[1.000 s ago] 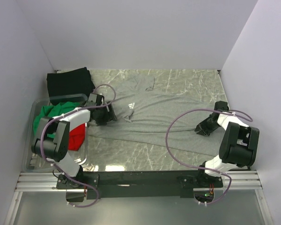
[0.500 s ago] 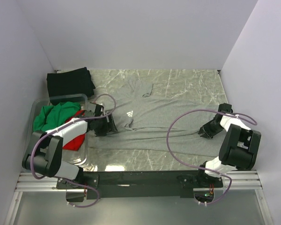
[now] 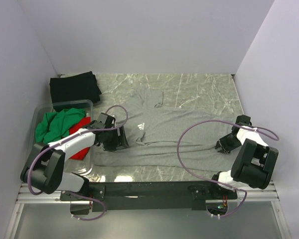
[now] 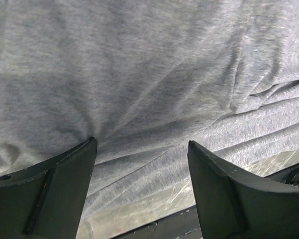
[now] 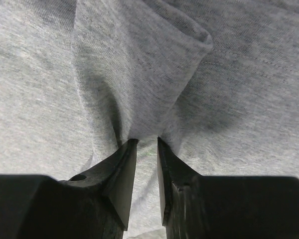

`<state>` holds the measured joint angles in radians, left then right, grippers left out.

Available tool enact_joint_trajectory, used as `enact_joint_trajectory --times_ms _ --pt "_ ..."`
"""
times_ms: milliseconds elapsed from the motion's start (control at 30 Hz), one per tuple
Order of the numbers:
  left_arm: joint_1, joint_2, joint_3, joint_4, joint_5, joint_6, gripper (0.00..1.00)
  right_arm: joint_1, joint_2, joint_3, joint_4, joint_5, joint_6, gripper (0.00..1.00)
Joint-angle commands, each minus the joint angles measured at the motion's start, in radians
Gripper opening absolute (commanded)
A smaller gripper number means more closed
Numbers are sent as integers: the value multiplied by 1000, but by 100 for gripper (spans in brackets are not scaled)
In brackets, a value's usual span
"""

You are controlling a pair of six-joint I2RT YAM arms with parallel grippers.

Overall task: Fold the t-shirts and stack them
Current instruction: Fold the tshirt

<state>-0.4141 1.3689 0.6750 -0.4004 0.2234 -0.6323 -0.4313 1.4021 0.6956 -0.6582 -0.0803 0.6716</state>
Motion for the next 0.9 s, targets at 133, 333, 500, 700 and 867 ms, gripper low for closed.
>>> enact_joint_trajectory --times_ms 133,333,500,700,867 --pt "-3 -45 165 -101 -67 14 83 -7 -86 73 -164 109 -61 32" --pt "-3 24 299 -158 -75 33 85 77 -144 139 -201 90 -50 33" --pt "-3 30 230 -201 -64 23 85 348 -147 111 -204 91 43 33" --pt "-3 10 155 -236 -59 13 84 572 -86 71 -153 31 53 33" --pt "-3 24 132 -265 -67 5 85 735 -8 59 -74 -47 51 31"
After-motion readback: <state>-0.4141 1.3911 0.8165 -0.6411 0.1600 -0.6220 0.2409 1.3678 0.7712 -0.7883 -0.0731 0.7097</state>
